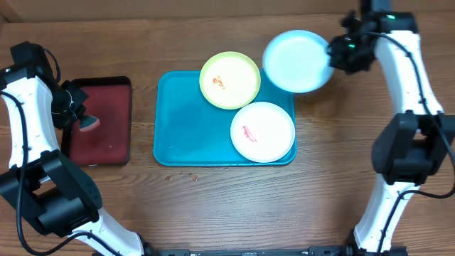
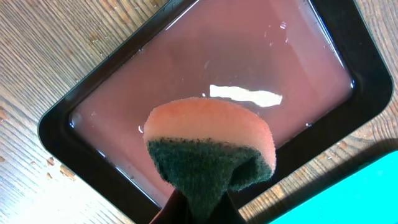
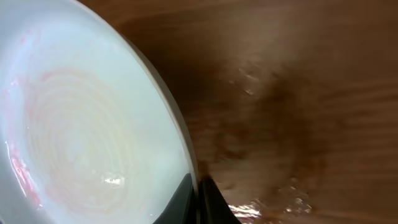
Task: Clean dirty plates on tray and stack at the side
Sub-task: 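Place the light blue plate on the table right of the tray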
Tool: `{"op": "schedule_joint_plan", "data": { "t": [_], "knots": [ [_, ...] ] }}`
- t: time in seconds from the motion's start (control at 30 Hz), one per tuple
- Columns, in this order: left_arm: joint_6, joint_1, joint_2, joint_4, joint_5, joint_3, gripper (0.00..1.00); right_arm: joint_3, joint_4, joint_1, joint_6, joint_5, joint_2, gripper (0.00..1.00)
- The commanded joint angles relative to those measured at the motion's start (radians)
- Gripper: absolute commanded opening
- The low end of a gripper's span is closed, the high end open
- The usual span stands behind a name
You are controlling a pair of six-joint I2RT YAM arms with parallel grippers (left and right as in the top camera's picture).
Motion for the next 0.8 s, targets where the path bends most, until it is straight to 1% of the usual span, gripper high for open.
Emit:
{"op": "schedule_joint_plan", "data": {
  "t": [0.0, 0.1, 0.27, 0.47, 0.5, 0.57, 0.67, 0.7, 0.77],
  "knots": [
    [0.018, -0.002, 0.012, 0.005, 0.010, -0.004, 0.04, -0.066, 0.015, -0.087, 0.008, -0.055, -0.019, 0.04],
    [0.018, -0.002, 0.012, 0.004, 0.011, -0.005, 0.04, -0.159, 0.074, -0.167, 0.008, -0.052, -0.018, 0.04],
    [0.018, -0.002, 0.012, 0.005, 0.010, -0.005, 0.04, -0.269, 0.137, -0.240, 0.008, -0.049, -0.018, 0.04],
    [0.018, -0.002, 0.012, 0.004, 0.011, -0.005, 0.04, -0.295, 0.150, -0.266, 0.008, -0.048, -0.018, 0.04],
    [0.018, -0.002, 0.012, 0.003, 0.011, -0.005, 0.04, -0.295, 0.146, -0.266, 0.008, -0.048, -0.018, 0.08],
    [0.019, -0.002, 0.012, 0.000, 0.011, -0.005, 0.05, -0.294, 0.132, -0.266, 0.008, -0.048, -0.018, 0.26],
    [0.026, -0.002, 0.012, -0.003, 0.011, -0.005, 0.04, -0.267, 0.085, -0.266, 0.008, -0.049, -0.021, 0.47],
    [0.026, -0.002, 0.012, -0.003, 0.011, -0.005, 0.04, -0.250, 0.064, -0.266, 0.008, -0.049, -0.024, 0.50],
    [0.026, -0.002, 0.012, -0.001, 0.011, -0.005, 0.04, -0.211, 0.025, -0.265, 0.008, -0.066, -0.033, 0.52]
  ]
}}
